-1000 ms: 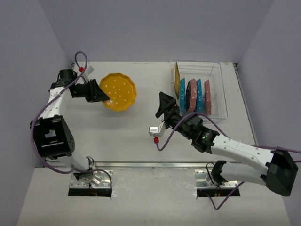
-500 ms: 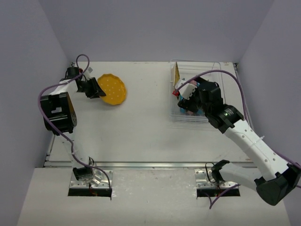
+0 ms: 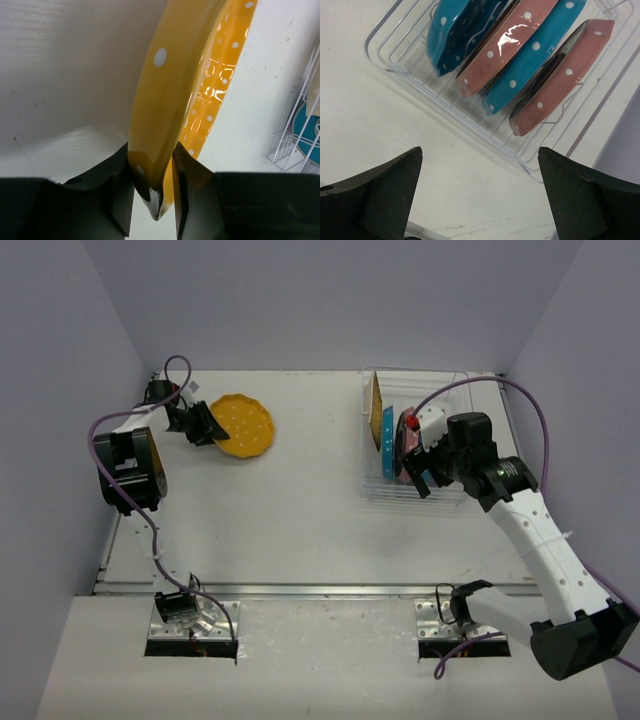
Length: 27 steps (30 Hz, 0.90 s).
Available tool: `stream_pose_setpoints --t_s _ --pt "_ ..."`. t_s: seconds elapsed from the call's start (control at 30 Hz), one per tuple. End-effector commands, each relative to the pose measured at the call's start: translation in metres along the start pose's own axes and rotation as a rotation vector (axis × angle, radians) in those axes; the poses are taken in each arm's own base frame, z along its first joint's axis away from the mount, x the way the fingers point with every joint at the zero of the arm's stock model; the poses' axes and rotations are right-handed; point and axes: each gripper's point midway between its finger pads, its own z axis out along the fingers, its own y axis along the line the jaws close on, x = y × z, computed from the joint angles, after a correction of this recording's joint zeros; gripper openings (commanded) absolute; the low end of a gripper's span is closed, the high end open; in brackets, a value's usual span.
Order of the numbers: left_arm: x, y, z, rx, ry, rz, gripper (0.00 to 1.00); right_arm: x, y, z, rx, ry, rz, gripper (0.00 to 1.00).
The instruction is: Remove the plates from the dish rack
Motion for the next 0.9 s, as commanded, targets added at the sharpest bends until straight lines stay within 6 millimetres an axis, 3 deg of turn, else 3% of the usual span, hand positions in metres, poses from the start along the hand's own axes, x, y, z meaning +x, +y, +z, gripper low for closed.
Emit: stream_pose_setpoints --t_s 0.0,0.27,0.5,0.63,0.87 --pt "-0.035 0.053 0.012 -0.282 -0.121 0.063 0.31 -0.022 0.002 -0.01 -0.045 -0.058 0.122 0.99" --pt "-0.034 0.074 0.017 -0.428 -0.125 0.069 0.43 -0.027 -0.009 -0.014 -0.033 -0.051 0.191 0.99" --pt "-0.04 0.068 0.004 -0.466 -0.146 0.103 0.55 -0.032 -0.023 -0.018 -0.016 -0.06 0.291 0.99" --pt "-0.046 0.034 -0.024 -0.391 -0.192 0.151 0.56 -0.026 -0.036 -0.016 -0.003 -0.029 0.36 0.99" --pt "-0.063 -0.041 -0.111 -0.329 -0.37 0.319 0.57 -0.018 -0.053 -0.001 -0.026 0.011 0.489 0.96"
